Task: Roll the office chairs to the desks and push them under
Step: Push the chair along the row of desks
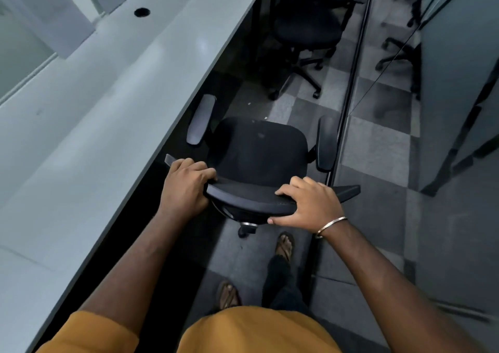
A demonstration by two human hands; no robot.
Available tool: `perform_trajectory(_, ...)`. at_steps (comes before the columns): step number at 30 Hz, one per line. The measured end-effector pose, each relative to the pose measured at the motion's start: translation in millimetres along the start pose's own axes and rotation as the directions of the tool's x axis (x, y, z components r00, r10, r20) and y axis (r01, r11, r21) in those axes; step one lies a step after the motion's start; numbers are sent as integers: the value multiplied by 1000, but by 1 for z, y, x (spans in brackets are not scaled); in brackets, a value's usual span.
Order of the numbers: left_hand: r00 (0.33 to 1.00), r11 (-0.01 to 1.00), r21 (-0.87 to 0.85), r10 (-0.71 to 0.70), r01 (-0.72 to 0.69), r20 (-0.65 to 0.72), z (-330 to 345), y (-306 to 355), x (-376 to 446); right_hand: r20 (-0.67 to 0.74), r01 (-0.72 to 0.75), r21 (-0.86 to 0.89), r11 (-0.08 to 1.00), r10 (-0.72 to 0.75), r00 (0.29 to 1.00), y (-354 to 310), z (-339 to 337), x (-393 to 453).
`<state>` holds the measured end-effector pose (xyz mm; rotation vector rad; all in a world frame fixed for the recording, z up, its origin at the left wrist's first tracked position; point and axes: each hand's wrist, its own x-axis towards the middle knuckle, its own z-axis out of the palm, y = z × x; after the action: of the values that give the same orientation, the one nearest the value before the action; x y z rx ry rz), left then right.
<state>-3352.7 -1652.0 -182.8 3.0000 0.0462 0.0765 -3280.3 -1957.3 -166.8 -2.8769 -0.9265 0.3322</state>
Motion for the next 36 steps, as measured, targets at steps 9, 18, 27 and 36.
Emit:
perform_trajectory(9,995,995,13,-95,95,14,-16,-23,-147,40,69,-22,997,-68,997,-98,30,-87)
perform_trajectory(18,974,974,18,-224,225,-12,-21,-13,-263,77,239,-50,970,-235,969,-143,52,-148)
perform_trajectory(27,912,914,11,-405,406,-65,-15,41,-347,-94,322,161,933,-310,946,-142,63,-183)
perform_trajectory(36,880,880,-21,-475,475,-10,-19,85,-409,-278,329,142,934,-282,918,-142,75,-196)
